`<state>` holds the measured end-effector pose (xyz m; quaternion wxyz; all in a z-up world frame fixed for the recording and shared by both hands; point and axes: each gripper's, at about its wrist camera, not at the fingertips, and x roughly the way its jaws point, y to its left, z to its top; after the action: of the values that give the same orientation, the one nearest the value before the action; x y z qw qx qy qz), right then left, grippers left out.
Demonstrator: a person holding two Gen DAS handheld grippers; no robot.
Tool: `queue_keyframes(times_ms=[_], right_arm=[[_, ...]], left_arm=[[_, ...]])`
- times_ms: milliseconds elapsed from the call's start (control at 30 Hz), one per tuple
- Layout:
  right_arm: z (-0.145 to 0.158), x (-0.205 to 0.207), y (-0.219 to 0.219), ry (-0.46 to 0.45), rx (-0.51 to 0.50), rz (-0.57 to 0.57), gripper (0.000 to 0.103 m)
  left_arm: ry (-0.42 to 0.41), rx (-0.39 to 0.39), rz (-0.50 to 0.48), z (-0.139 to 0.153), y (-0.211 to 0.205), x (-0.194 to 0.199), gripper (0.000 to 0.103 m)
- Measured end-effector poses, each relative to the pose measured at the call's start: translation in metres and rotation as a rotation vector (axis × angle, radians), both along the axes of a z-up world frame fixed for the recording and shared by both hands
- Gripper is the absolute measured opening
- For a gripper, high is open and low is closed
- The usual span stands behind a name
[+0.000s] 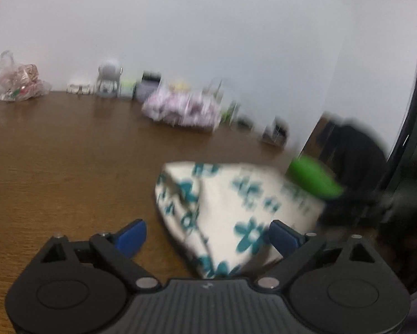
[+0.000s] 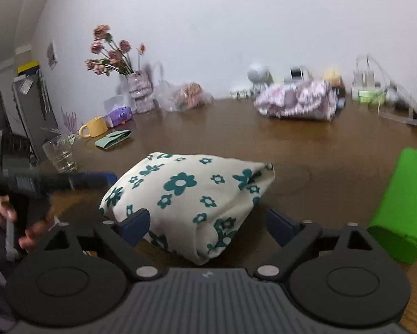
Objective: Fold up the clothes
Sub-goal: 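Lift the flowered bundle with both grippers and carry it beside the pink pile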
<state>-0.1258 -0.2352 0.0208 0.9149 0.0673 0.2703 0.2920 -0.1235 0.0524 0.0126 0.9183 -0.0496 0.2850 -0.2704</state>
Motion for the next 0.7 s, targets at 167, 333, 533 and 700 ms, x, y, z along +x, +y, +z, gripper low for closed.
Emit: queue_keyframes(times_ms=[167, 333, 533, 700], right_arm=[[-0.001, 0.026, 0.006, 0.133, 0.061, 0.046, 0.054], [0.005, 0.051, 0.027, 0.153, 0.033, 0.060, 0.041], [0.009, 0.130, 0.083, 0.194, 0.018, 0.018, 0.041], [0.005, 0.219, 0.117, 0.202, 0.072, -0.119, 0.042]], left_arm=[[0.063, -0.072, -0.058, -0.001, -0.001, 0.019, 0.069], [0.090, -0.033, -0.027, 0.003, 0.008, 0.047, 0.063], [0.119, 0.054, 0.130, 0.019, 0.040, 0.119, 0.059], [0.111, 0.060, 0.238, 0.023, 0.055, 0.205, 0.054]])
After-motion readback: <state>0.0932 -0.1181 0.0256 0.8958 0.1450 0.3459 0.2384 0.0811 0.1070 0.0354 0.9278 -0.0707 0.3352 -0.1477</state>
